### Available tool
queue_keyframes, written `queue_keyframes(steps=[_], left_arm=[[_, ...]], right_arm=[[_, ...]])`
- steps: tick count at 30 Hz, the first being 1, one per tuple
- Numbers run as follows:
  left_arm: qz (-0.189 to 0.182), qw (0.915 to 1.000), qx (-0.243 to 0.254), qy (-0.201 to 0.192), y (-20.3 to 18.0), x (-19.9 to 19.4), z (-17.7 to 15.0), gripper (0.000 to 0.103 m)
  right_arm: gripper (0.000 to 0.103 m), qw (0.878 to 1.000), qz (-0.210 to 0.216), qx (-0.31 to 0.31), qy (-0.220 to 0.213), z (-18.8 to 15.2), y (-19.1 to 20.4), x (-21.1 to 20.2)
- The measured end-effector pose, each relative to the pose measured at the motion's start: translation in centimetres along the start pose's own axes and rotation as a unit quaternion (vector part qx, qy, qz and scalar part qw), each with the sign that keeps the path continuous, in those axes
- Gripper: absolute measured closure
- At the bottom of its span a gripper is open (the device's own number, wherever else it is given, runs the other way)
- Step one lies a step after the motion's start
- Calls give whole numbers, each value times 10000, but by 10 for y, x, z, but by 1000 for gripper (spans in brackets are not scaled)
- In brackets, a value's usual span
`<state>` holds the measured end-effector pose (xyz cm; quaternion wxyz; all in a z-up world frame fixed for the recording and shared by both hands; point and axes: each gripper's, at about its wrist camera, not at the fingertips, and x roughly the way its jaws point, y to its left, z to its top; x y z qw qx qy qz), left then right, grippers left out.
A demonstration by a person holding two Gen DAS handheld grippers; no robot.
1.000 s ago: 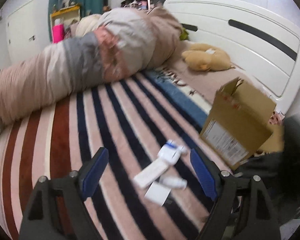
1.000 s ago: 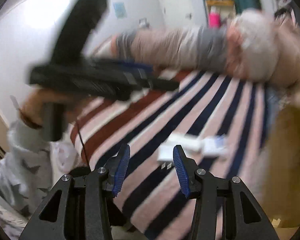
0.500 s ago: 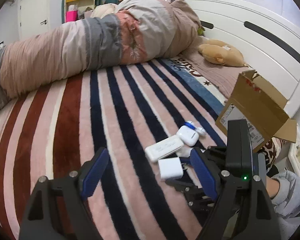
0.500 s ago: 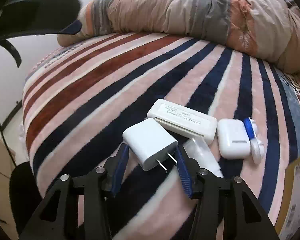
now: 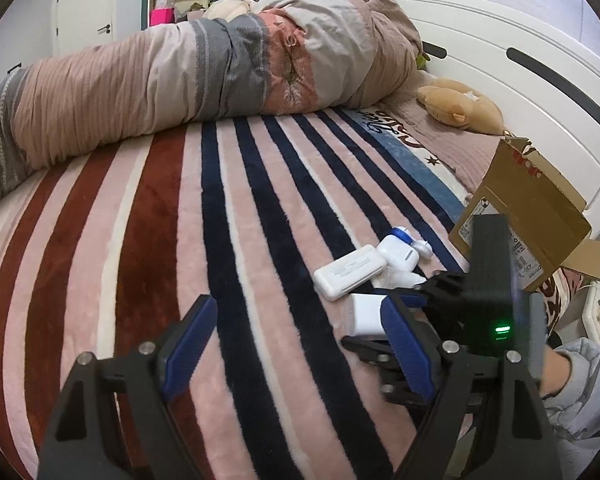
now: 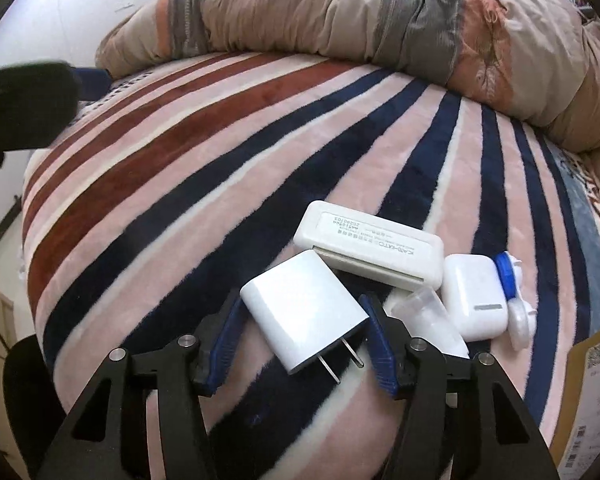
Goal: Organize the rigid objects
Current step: 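Grasp the white charger plug with the right gripper, then drop the charger into the box with the right gripper while the left grasps the lotion bottle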
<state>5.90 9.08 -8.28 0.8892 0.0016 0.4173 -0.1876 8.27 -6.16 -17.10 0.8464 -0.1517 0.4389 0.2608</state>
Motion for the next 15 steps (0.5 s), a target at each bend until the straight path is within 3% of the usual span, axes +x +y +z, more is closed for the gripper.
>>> queue_keyframes(steps=[4,7,10,12,15], left_arm=[[-114,9999,15,22,-1,4,-4,22],[-488,9987,64,119,-18,20,-8,22],[-805,9964,92,258,-43,45,-12,23],[-1043,9938,74,364,-63,67,-12,30],[-1060,9936,162,367,-88,94,-9,34]], right_arm=[[50,9987,124,-69,-497,3,-1,-64],[50,9942,-69,-105,-1073,13,-13,-139],[49,9870,-548,82,-1510,16,-42,-208],[49,9814,-923,341,-1649,8,-71,-242],[49,9775,-1196,677,-1600,-9,-108,-263]])
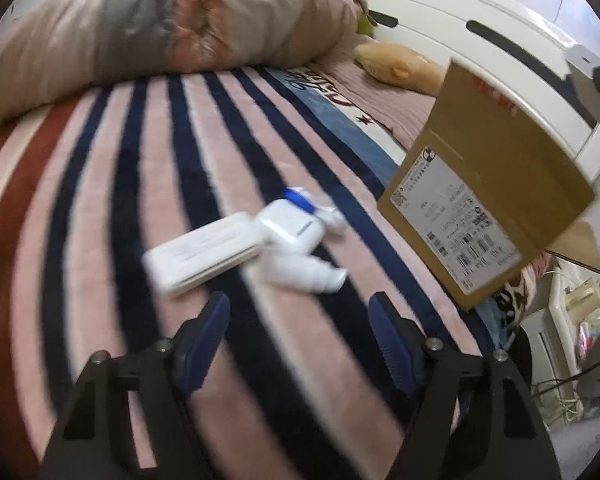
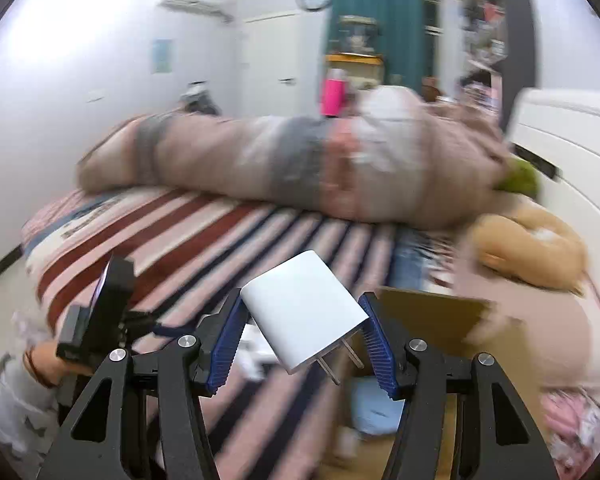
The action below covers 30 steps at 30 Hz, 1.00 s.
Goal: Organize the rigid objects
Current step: 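Drop the charger into the box with the right gripper while the left grasps the lotion bottle, then carry the white lotion bottle into the box with the left gripper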
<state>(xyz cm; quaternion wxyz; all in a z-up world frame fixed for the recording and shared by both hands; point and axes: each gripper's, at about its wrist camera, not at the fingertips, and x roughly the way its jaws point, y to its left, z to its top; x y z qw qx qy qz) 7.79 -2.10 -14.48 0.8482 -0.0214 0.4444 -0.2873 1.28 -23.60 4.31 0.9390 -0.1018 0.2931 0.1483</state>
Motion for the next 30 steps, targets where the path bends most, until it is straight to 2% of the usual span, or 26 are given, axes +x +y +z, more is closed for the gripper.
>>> queue_keyframes(steps=[3,5,6,8,13,17,18,20,21,24,27,29,30], left_arm=[[360,9988,330,-58,-14,25,6,33],[489,9979,415,-10,-15,37,8,34],[487,9980,405,11,-14,41,7,34],[500,9980,393,33,-11,44,6,42],[566,9970,528,28,-10,43,3,42],[567,9968,566,35,-11,34,1,42],[550,9969,560,-5,-11,29,1,42],[551,9965,615,-127,-13,13,4,42],[591,9957,674,-234,-15,-2,8,42],[633,9932,817,-529,-22,-44,27,42],[551,9892,1102,-793,-37,-98,62,42],[359,9874,1282,-854,-51,-124,89,42],[265,9861,1384,-883,-61,-136,103,42]], right_arm=[[49,9991,-201,299,202,-17,-35,-3],[49,9981,-162,469,360,-27,-52,-1],[49,9977,-145,481,450,-31,-57,3],[49,9969,-187,436,620,-36,-62,13],[49,9927,-172,496,1088,-42,-71,39],[49,9890,-435,451,1339,-44,-69,49],[47,9882,-516,425,1378,-45,-69,49],[30,9890,-713,350,1250,-42,-64,43],[29,9905,-695,326,1142,-40,-61,39],[29,9977,-168,261,602,-30,-42,16],[32,9972,748,51,64,-21,-4,-7],[52,9944,1056,-22,17,-18,19,-9],[59,9929,1191,-16,47,-19,30,-7]])
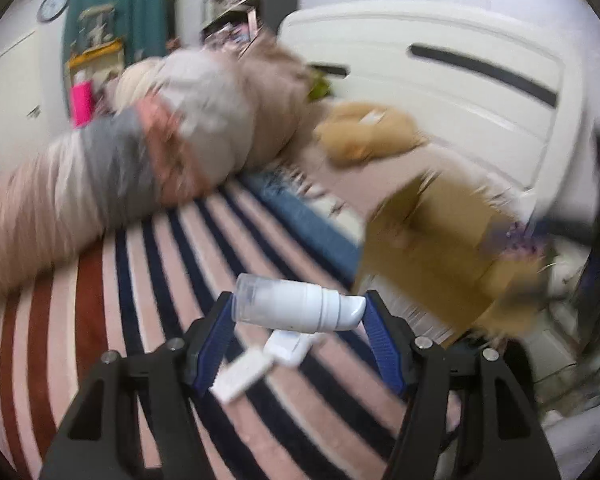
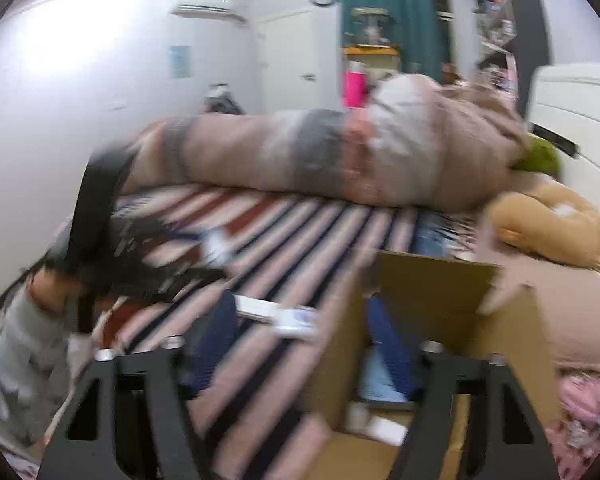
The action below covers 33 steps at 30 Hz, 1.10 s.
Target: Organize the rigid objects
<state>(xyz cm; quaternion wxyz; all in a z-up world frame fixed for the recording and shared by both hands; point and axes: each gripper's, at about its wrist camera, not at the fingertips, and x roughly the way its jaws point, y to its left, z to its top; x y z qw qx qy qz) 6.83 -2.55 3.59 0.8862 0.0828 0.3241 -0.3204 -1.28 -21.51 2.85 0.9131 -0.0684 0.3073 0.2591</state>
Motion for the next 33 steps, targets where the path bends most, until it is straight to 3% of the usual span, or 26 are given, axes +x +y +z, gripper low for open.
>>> queue_keyframes(steps=[2,7,10,15,18,19,23,26,29,33], left_arm=[[-126,9997,213,-66,-13,-10,30,42],[-649,9947,729,329,-74,10,84,42],[-838,9896,867,783,-108,46,89,42],[-1144,9801,987,1287,-142,84,81,42],[-1201,9797,1003,1254,-148,81,79,30],[-1188,9814,971,1155,-146,75,79,25],[-1074,9896,634,716,-115,50,80,22],[-491,9974,385,372,-76,27,66,19],[64,9998,97,185,-34,13,40,18],[324,9983,-451,158,13,10,-8,18]], right_arm=[[72,9989,449,-1,143,-7,24,15],[74,9944,583,233,850,-40,55,86],[74,9912,192,707,1098,-57,37,134],[74,9843,-541,1381,955,-66,-9,182],[74,9803,-728,1575,947,-68,-28,197],[73,9794,-766,1611,950,-66,-33,200],[71,9813,-1056,1352,871,-60,-35,212],[71,9821,-1185,1216,812,-56,-36,215],[71,9821,-1353,917,933,-53,-31,221],[71,9759,-1447,886,1374,-51,-42,241]])
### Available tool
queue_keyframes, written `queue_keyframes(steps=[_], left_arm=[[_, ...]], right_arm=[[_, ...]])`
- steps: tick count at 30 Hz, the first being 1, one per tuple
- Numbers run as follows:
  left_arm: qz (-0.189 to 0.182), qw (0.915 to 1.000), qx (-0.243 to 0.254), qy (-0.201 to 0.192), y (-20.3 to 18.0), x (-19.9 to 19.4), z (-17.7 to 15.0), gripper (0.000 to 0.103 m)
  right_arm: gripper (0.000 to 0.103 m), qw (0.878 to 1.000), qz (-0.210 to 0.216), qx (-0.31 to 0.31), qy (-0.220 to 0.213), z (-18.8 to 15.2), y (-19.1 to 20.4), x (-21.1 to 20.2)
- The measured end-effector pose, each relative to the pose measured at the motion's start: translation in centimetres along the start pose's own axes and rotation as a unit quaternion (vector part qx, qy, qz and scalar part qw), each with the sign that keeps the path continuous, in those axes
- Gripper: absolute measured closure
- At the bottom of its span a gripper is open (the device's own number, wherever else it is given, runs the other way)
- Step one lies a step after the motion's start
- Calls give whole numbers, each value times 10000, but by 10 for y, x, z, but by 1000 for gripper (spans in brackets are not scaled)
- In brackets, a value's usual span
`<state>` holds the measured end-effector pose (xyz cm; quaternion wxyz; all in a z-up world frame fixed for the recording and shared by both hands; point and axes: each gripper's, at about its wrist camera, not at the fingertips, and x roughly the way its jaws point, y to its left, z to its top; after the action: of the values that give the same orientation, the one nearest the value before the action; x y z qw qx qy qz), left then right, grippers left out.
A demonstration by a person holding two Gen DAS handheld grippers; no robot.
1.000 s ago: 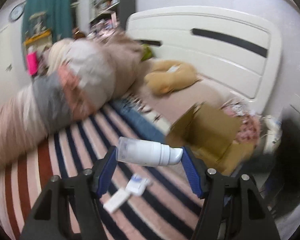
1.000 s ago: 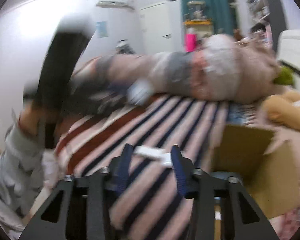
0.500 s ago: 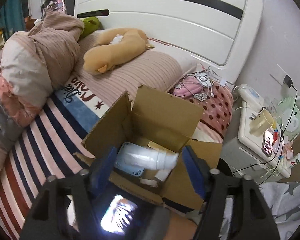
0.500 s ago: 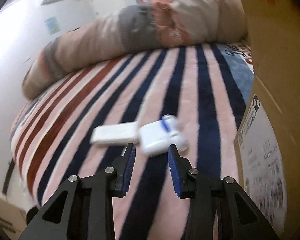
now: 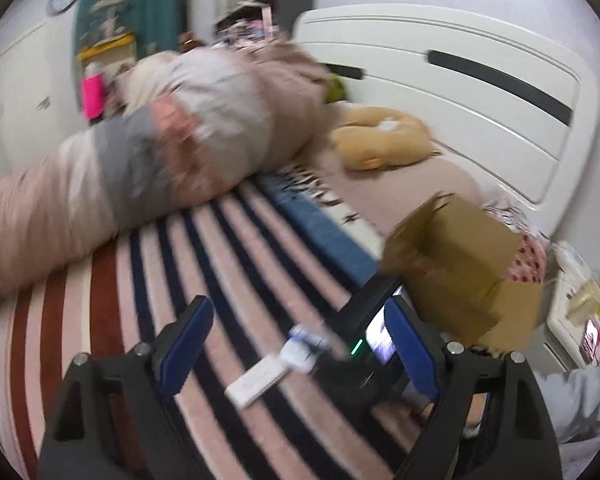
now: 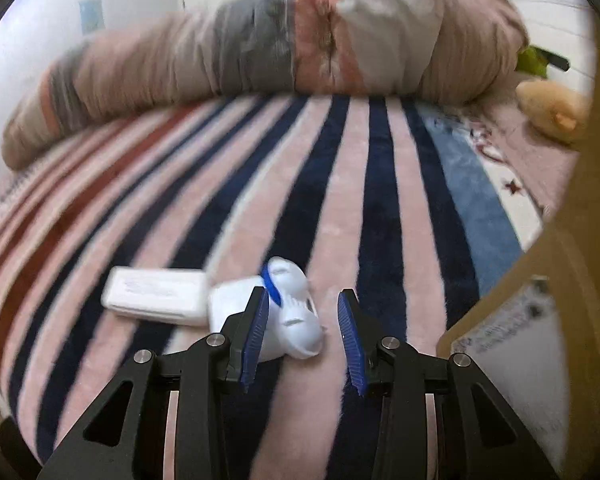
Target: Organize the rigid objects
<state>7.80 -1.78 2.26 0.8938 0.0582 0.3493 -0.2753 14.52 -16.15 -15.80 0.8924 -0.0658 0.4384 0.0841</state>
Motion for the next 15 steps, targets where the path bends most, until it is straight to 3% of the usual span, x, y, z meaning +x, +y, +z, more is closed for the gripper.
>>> queue_keyframes(steps=[4,6,10,12,15], left_arm=[[50,9992,-402,57,31,5,-44,18],[-27,9981,-605,77,42,8,-58,18],[-76,9963,-858,64,52,11,-76,18],[-84,9956,-929,62,55,11,-80,18],[-92,9943,-1063,15,58,11,-84,18]], right_arm=[[71,9996,-115,50,254,12,-4,12],[71,9979,-276,-67,579,13,-4,26],[69,9990,-62,-12,445,16,-7,27],[76,9991,-144,-127,383,15,-5,28],[77,9993,-182,-214,247,14,0,21]])
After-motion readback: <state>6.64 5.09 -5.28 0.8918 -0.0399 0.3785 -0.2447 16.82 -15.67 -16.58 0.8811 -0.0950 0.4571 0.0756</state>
